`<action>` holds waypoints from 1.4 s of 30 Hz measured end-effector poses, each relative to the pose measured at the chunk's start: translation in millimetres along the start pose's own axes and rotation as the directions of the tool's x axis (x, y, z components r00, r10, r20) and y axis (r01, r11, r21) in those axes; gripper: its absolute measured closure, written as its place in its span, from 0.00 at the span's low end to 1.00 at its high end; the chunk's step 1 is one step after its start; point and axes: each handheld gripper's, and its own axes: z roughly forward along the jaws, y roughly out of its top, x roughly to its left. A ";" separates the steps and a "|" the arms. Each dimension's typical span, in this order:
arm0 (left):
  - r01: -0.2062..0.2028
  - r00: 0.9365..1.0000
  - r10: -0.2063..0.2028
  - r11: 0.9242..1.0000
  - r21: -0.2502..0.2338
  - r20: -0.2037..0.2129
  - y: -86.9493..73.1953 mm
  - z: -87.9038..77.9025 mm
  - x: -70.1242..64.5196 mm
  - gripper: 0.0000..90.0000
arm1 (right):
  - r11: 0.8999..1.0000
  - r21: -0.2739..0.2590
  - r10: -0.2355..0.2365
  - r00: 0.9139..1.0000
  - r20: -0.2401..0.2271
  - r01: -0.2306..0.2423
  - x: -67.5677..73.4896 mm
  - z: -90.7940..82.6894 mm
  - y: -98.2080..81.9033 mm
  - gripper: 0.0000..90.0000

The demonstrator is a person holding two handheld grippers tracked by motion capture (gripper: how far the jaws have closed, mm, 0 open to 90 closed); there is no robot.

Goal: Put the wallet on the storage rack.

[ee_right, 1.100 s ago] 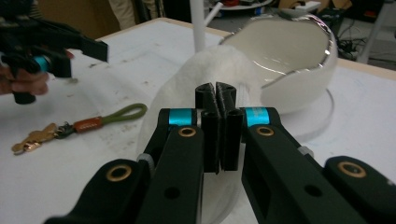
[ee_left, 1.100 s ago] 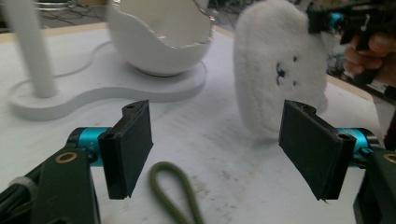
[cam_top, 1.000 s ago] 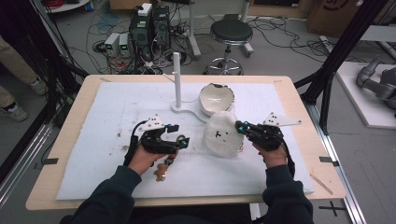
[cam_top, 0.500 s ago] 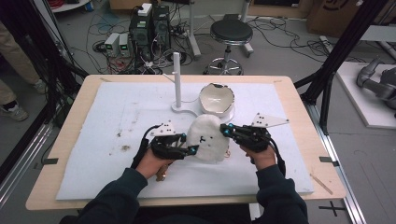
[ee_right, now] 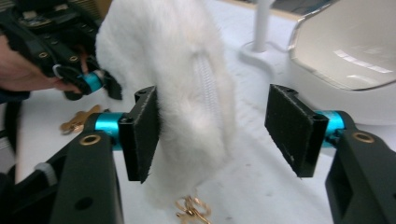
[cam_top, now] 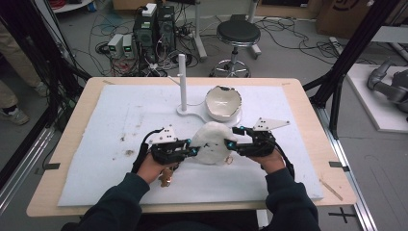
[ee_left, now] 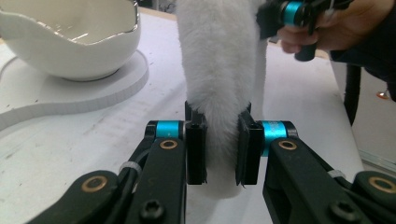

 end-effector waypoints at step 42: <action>0.212 0.865 -0.260 0.964 -0.157 -0.429 -27.8 -124.0 83.4 0.26 | 0.954 0.098 -0.297 0.933 0.201 0.283 -23.8 -14.9 134.0 0.83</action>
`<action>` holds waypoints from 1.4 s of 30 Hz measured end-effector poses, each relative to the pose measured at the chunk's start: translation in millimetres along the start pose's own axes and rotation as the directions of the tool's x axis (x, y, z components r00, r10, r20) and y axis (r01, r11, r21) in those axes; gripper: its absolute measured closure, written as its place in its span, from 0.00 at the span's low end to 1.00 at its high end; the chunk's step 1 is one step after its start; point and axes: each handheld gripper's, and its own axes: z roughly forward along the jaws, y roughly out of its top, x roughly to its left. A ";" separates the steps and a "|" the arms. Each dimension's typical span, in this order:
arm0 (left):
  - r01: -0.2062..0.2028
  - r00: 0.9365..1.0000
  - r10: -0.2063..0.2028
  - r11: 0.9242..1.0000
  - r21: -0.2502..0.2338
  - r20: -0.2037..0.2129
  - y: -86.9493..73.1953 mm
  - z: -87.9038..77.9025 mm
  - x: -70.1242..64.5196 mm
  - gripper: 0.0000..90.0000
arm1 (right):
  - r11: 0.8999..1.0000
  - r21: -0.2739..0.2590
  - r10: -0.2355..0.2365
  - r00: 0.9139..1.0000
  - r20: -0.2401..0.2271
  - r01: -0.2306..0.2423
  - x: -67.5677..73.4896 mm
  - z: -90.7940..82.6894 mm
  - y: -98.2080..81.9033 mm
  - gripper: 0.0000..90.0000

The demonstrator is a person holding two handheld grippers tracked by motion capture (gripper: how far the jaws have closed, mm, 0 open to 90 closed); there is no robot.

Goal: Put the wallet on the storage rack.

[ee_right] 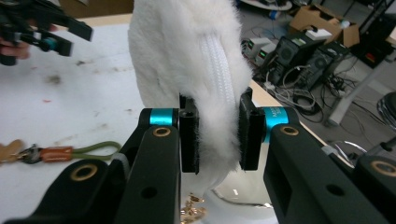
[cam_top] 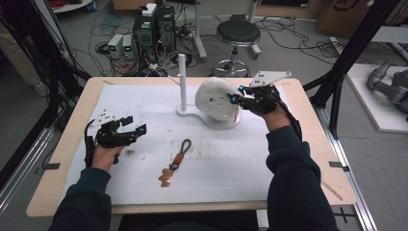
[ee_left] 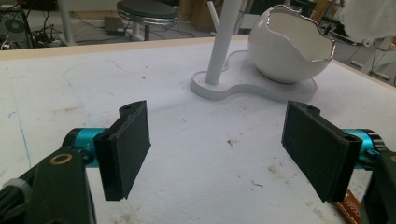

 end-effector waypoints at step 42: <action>0.034 0.999 -0.034 0.999 0.014 0.004 -2.7 2.2 1.3 0.27 | 0.961 0.169 -0.245 0.956 0.161 0.217 -38.9 53.2 -36.8 0.83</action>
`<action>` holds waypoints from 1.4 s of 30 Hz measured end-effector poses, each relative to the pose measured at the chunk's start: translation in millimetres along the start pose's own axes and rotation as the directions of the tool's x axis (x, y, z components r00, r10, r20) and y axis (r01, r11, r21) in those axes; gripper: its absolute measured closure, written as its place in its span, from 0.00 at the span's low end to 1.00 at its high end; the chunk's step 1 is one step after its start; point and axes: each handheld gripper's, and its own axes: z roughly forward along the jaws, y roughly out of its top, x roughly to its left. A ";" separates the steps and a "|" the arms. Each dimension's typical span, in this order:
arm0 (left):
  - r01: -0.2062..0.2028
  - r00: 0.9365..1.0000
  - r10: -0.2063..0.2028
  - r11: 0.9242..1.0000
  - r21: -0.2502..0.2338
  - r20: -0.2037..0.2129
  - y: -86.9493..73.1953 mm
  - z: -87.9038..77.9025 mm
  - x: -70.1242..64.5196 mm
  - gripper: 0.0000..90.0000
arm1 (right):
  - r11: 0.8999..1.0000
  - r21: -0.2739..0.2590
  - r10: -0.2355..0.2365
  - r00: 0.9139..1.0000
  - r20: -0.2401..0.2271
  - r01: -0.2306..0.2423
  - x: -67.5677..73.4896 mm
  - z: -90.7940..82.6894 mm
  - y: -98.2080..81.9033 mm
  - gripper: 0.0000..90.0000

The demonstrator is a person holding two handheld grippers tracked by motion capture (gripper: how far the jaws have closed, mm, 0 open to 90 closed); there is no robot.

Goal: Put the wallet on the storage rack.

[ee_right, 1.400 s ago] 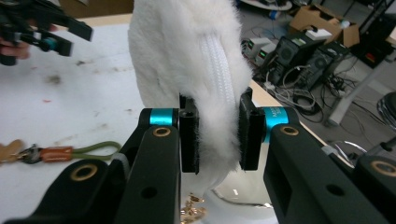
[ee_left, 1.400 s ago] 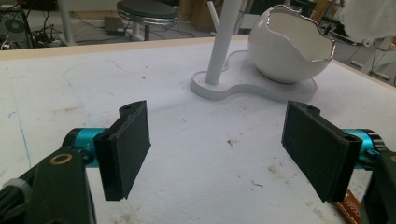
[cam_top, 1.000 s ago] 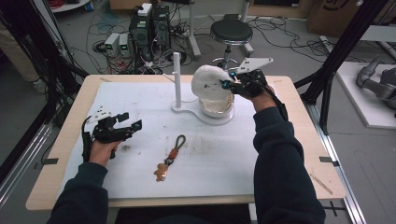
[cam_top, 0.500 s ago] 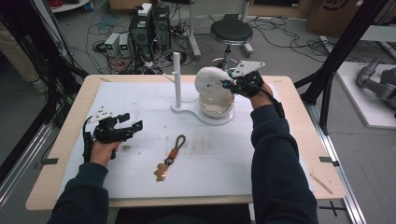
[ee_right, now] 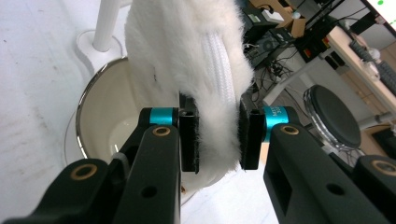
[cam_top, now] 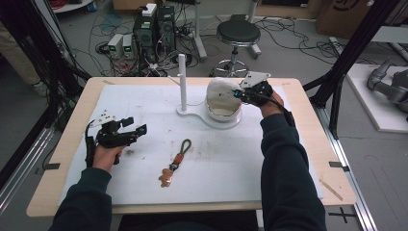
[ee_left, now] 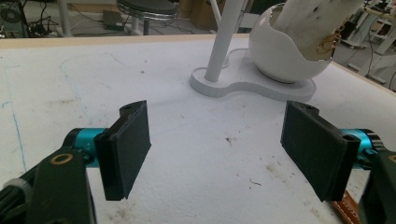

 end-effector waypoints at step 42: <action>0.006 1.000 -0.006 1.000 0.011 0.008 -1.8 0.6 -3.8 0.27 | 0.975 -0.008 0.222 0.967 -0.123 -0.224 22.0 6.7 -1.1 0.63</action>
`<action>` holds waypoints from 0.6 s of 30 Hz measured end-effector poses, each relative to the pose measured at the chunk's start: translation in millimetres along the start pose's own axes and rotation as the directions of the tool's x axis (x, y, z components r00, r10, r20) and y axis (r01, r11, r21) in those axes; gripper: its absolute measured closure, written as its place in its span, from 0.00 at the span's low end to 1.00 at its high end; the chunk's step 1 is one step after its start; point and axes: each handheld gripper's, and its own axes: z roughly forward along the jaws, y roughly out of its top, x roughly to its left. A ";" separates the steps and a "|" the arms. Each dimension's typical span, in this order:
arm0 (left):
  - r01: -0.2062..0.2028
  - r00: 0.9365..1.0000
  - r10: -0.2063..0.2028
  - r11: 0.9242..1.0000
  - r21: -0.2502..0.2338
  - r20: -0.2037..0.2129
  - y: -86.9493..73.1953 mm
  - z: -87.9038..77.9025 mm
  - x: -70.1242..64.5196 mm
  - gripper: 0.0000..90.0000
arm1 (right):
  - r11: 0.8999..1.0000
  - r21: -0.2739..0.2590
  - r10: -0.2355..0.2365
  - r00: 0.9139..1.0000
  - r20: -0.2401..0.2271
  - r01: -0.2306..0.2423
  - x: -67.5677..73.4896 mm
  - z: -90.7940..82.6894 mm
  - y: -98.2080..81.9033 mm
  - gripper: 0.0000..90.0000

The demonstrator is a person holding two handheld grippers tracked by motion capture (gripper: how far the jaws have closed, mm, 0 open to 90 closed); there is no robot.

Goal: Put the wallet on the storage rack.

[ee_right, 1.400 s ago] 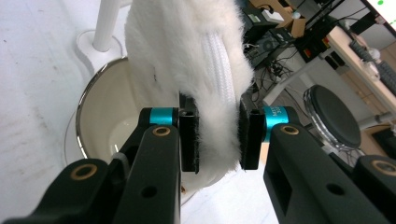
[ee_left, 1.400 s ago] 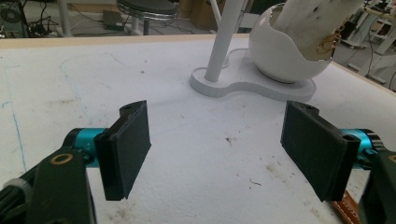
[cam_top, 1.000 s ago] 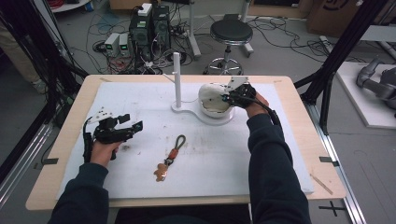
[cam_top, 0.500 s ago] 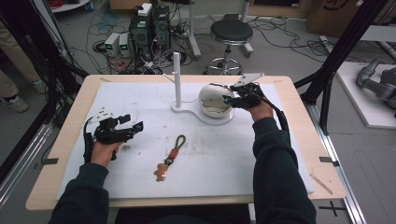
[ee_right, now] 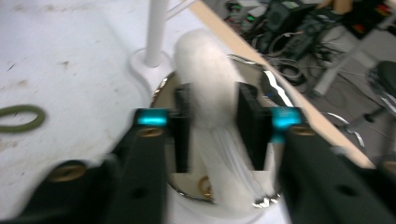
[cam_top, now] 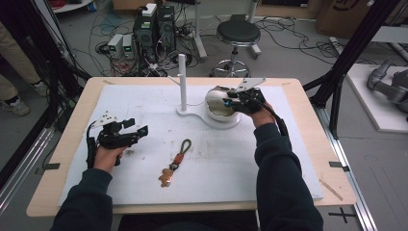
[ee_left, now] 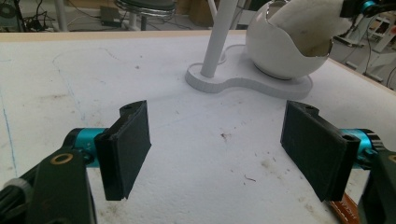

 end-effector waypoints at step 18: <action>0.002 1.000 -0.004 0.996 -0.088 -0.013 4.9 -6.3 -5.3 0.23 | 0.932 -0.069 0.361 0.930 0.069 -0.357 24.6 -85.0 -116.6 0.27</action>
